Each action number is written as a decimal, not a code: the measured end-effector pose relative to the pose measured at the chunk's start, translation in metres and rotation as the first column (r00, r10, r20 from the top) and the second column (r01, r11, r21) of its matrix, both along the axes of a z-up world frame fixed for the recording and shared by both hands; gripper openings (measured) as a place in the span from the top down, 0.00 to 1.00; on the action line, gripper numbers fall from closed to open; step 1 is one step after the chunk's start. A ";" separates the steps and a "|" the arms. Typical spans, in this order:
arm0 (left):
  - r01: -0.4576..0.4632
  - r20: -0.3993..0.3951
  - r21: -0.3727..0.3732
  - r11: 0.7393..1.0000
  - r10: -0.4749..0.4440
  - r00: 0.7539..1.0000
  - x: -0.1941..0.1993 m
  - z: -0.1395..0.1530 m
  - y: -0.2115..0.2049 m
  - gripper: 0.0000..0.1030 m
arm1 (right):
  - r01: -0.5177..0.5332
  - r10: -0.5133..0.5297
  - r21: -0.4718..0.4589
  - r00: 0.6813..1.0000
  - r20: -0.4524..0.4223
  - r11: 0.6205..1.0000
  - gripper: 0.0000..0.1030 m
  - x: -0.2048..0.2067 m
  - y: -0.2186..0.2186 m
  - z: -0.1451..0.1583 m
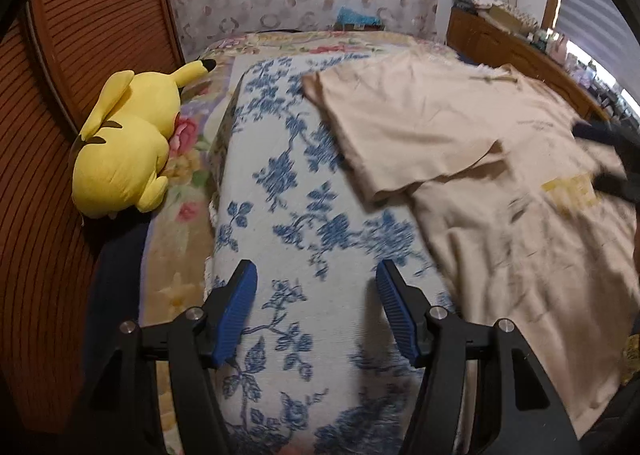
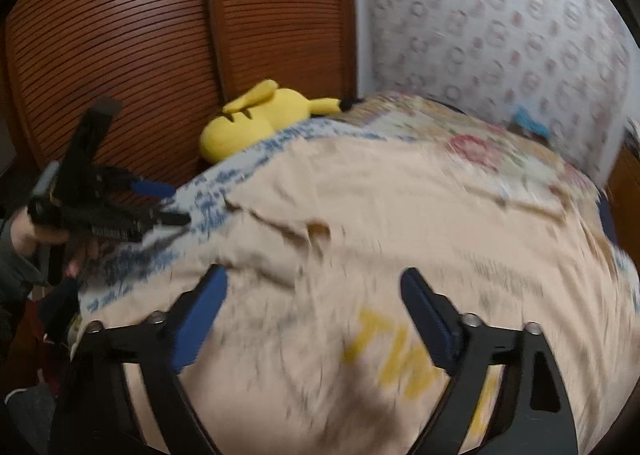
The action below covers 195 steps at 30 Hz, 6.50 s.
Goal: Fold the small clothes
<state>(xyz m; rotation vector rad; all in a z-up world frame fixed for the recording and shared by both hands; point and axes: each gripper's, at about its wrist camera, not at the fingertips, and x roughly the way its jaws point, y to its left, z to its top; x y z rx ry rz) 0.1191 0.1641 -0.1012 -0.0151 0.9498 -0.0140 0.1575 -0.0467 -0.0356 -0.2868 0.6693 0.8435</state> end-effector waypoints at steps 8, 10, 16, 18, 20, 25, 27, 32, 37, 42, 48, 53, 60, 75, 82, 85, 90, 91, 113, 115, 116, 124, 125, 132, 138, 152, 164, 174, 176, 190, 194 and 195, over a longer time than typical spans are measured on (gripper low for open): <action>0.010 0.070 -0.016 1.000 -0.009 0.998 -0.006 -0.006 0.001 0.18 | -0.179 0.177 -0.061 0.983 -0.041 0.982 0.58 0.035 0.070 -0.017; 0.007 0.070 -0.019 1.000 -0.006 0.998 -0.006 -0.006 0.001 0.17 | -0.222 0.218 -0.082 0.974 -0.056 0.972 0.59 0.038 0.086 -0.024; 0.010 0.066 -0.021 1.000 -0.009 0.998 -0.003 -0.005 0.004 0.14 | -0.306 0.296 -0.110 0.950 -0.096 0.946 0.59 0.049 0.121 -0.041; 0.010 0.066 -0.023 1.000 -0.009 0.998 -0.003 -0.005 0.004 0.14 | -0.325 0.312 -0.114 0.943 -0.117 0.939 0.60 0.054 0.128 -0.045; 0.008 0.067 -0.022 1.000 -0.007 0.998 -0.003 -0.005 0.004 0.14 | -0.344 0.328 -0.135 0.937 -0.122 0.929 0.60 0.057 0.133 -0.049; 0.000 0.070 -0.019 1.000 0.001 0.998 -0.004 -0.005 0.003 0.14 | -0.382 0.371 -0.198 0.924 -0.090 0.903 0.76 0.054 0.141 -0.054; -0.004 0.071 -0.019 1.000 0.006 0.997 -0.005 -0.005 0.003 0.14 | -0.386 0.374 -0.197 0.922 -0.096 0.901 0.91 0.059 0.141 -0.054; -0.007 0.071 -0.020 1.000 0.009 0.997 -0.006 -0.006 0.003 0.14 | -0.354 0.343 -0.064 0.929 -0.138 0.933 0.97 0.079 0.126 -0.035; -0.008 0.071 -0.020 1.000 0.009 0.997 -0.006 -0.006 0.003 0.14 | -0.234 0.234 0.018 0.967 -0.103 0.972 0.97 0.109 0.101 -0.005; -0.007 0.071 -0.020 1.000 0.009 0.997 -0.006 -0.006 0.003 0.13 | -0.023 0.019 -0.049 0.996 -0.082 0.999 0.97 0.151 0.071 -0.010; -0.015 0.071 -0.018 1.000 0.016 0.997 -0.006 -0.005 0.004 0.13 | 0.049 -0.058 -0.079 0.991 -0.118 0.996 0.65 0.166 0.044 -0.020; -0.050 0.081 -0.002 0.999 0.050 0.995 -0.008 0.000 0.008 0.14 | 0.067 -0.069 -0.021 0.989 -0.131 0.998 0.58 0.142 -0.005 -0.007; -0.004 0.142 -0.051 0.999 0.011 0.990 0.017 0.033 -0.018 0.14 | 0.217 -0.217 -0.007 0.974 -0.064 0.976 0.53 0.104 -0.108 0.018; 0.382 0.176 -0.073 0.921 -0.365 0.914 0.114 0.068 -0.211 0.14 | 0.590 -0.591 -0.034 0.807 -0.015 0.807 0.53 0.045 -0.336 0.026; 0.458 0.079 -0.051 0.888 -0.453 0.888 0.133 0.041 -0.270 0.14 | 0.651 -0.653 -0.056 0.750 -0.103 0.757 0.53 0.047 -0.388 -0.009; 0.464 0.045 -0.041 0.885 -0.462 0.886 0.134 0.030 -0.280 0.14 | 0.653 -0.651 -0.044 0.744 -0.150 0.756 0.53 0.048 -0.396 -0.021; 0.472 0.038 -0.003 0.881 -0.472 0.881 0.130 0.021 -0.284 0.13 | 0.652 -0.645 -0.031 0.739 -0.194 0.757 0.53 0.058 -0.399 -0.031; 0.473 0.042 -0.004 0.881 -0.472 0.880 0.130 0.021 -0.283 0.13 | 0.651 -0.643 -0.032 0.739 -0.200 0.758 0.53 0.060 -0.400 -0.032; 0.487 0.034 0.000 0.874 -0.487 0.873 0.134 0.018 -0.290 0.06 | 0.651 -0.657 -0.092 0.741 -0.139 0.754 0.99 0.069 -0.387 -0.019; 0.487 0.039 -0.011 0.873 -0.486 0.873 0.133 0.019 -0.289 0.06 | 0.649 -0.653 -0.077 0.749 -0.111 0.757 0.99 0.067 -0.382 -0.008; 0.487 0.044 -0.023 0.873 -0.486 0.873 0.133 0.020 -0.287 0.06 | 0.644 -0.648 -0.069 0.755 -0.100 0.762 0.99 0.066 -0.378 -0.001; 0.454 0.137 -0.043 0.890 -0.445 0.885 0.128 0.038 -0.263 0.06 | 0.532 -0.532 -0.030 0.846 -0.024 0.846 0.99 0.060 -0.311 0.050; 0.450 0.147 -0.046 0.892 -0.440 0.886 0.128 0.042 -0.259 0.06 | 0.507 -0.507 -0.025 0.861 -0.027 0.862 0.99 0.060 -0.298 0.052; 0.432 0.194 -0.064 0.900 -0.413 0.890 0.126 0.054 -0.240 0.06 | 0.438 -0.442 -0.085 0.896 -0.042 0.895 0.73 0.072 -0.254 0.039; 0.436 0.230 -0.068 0.897 -0.411 0.882 0.120 0.062 -0.234 0.06 | 0.518 -0.527 -0.110 0.848 -0.065 0.848 0.69 0.081 -0.285 0.027; 0.445 0.218 -0.065 0.893 -0.422 0.880 0.118 0.057 -0.241 0.06 | 0.545 -0.577 -0.193 0.785 -0.225 0.816 0.69 0.072 -0.301 -0.031; 0.444 0.218 -0.065 0.894 -0.421 0.881 0.118 0.057 -0.241 0.06 | 0.549 -0.582 -0.194 0.777 -0.239 0.813 0.89 0.064 -0.303 -0.033; 0.441 0.226 -0.063 0.896 -0.417 0.880 0.118 0.057 -0.239 0.06 | 0.514 -0.526 -0.111 0.838 -0.148 0.850 0.94 0.032 -0.287 0.015; 0.439 0.228 -0.063 0.896 -0.416 0.880 0.118 0.058 -0.237 0.06 | 0.505 -0.517 -0.113 0.844 -0.140 0.856 0.94 0.027 -0.282 0.019; 0.430 0.234 -0.063 0.900 -0.406 0.883 0.118 0.060 -0.232 0.06 | 0.395 -0.425 -0.171 0.880 -0.212 0.903 0.79 0.011 -0.243 0.003; 0.426 0.236 -0.063 0.903 -0.401 0.885 0.120 0.060 -0.231 0.06 | 0.424 -0.449 -0.164 0.878 -0.165 0.891 0.70 0.022 -0.245 0.014; 0.424 0.235 -0.062 0.904 -0.399 0.886 0.120 0.060 -0.230 0.06 | 0.437 -0.462 -0.166 0.872 -0.160 0.884 0.69 0.030 -0.247 0.014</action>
